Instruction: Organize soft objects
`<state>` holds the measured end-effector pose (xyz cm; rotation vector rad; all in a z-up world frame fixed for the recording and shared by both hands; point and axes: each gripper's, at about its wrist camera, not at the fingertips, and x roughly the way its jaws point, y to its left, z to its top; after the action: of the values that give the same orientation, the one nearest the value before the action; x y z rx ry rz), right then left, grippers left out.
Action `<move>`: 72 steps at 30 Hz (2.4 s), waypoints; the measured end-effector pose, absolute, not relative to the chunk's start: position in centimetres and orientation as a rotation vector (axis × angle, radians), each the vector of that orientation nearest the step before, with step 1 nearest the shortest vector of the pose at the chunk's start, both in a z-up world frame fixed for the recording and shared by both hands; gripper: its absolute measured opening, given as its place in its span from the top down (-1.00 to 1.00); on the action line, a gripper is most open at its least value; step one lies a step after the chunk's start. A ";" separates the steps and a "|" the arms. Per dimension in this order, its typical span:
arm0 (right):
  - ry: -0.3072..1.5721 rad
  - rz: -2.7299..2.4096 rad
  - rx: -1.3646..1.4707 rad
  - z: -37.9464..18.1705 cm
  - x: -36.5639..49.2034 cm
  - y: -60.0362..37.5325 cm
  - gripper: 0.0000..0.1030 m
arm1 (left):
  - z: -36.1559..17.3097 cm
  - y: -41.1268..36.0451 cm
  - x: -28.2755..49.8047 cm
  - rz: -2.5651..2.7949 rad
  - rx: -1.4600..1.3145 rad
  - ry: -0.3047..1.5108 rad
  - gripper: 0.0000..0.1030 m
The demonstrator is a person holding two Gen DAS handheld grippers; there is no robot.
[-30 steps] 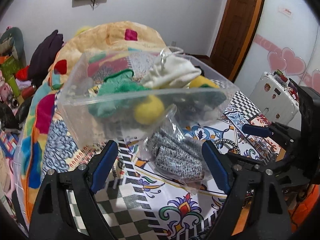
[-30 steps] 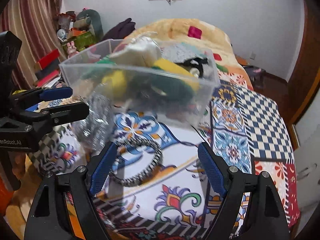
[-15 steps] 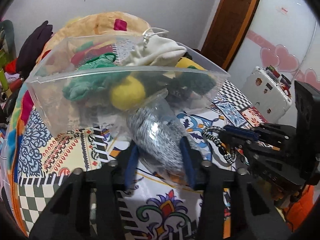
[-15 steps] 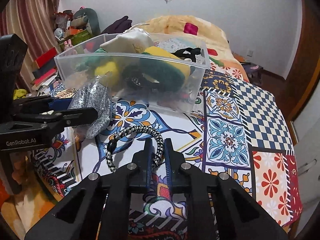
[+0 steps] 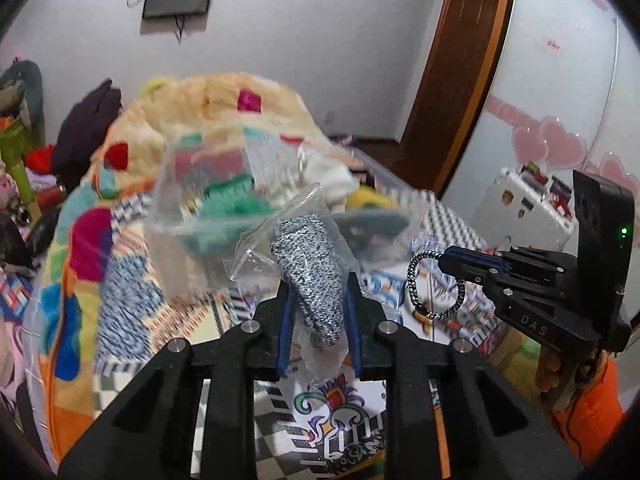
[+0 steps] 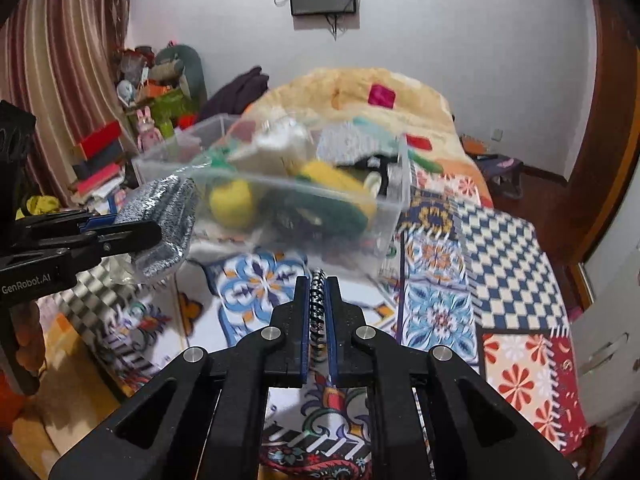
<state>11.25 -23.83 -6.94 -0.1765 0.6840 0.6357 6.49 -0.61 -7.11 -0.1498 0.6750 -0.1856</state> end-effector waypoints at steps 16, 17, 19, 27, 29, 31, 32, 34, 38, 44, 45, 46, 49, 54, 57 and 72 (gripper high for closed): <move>0.484 0.624 -0.072 -0.8 14.6 -22.4 0.88 | -3.1 2.9 10.9 -0.101 -0.172 0.550 0.57; 0.484 0.626 -0.063 -0.8 15.1 -22.2 0.88 | -3.4 2.9 11.5 -0.095 -0.172 0.559 0.57; 0.496 0.640 -0.049 -1.0 15.9 -21.6 0.88 | -4.0 3.0 12.4 -0.090 -0.169 0.576 0.57; 0.587 0.645 -0.073 -3.7 17.8 -19.2 0.88 | -7.0 2.8 15.0 -0.093 -0.175 0.660 0.56; 0.620 0.615 -0.103 -4.6 18.4 -19.0 0.86 | -7.3 2.8 15.1 -0.096 -0.181 0.673 0.55; 0.667 0.598 -0.127 -5.4 19.0 -18.9 0.71 | -7.4 2.9 15.1 -0.100 -0.187 0.682 0.50; 0.685 0.600 -0.126 -5.8 19.3 -19.0 0.50 | -7.4 2.9 15.1 -0.101 -0.188 0.683 0.45; 0.696 0.584 -0.132 -6.2 19.4 -19.3 0.23 | -7.3 3.0 14.9 -0.095 -0.192 0.685 0.32; 0.662 0.568 -0.158 -5.1 18.4 -19.5 0.01 | -6.9 3.6 14.1 -0.087 -0.221 0.663 0.03; 0.551 0.584 -0.163 -1.8 16.0 -20.2 -0.15 | -4.4 3.5 12.1 -0.088 -0.210 0.596 0.03; 0.533 0.593 -0.161 -1.2 15.5 -20.4 -0.16 | -3.7 3.3 11.4 -0.087 -0.199 0.572 0.03; 0.519 0.601 -0.158 -0.7 15.1 -20.4 -0.17 | -3.2 3.2 11.0 -0.088 -0.194 0.557 0.02; 0.463 0.631 -0.135 1.1 13.4 -21.1 -0.25 | -1.3 2.6 9.3 -0.090 -0.174 0.497 -0.05; 0.407 0.671 -0.086 2.8 11.4 -22.1 -0.37 | 1.2 1.4 6.5 -0.074 -0.127 0.408 -0.28; 0.379 0.676 -0.076 3.3 10.4 -22.5 -0.41 | 2.0 0.9 5.3 -0.071 -0.111 0.371 -0.40; 0.347 0.665 -0.043 2.6 9.8 -23.5 -0.70 | 2.0 -0.5 3.5 -0.029 -0.071 0.323 -0.92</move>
<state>9.76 -23.54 2.64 -0.0431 0.3473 0.6653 3.48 -0.46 2.01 -0.0706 0.3228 -0.0293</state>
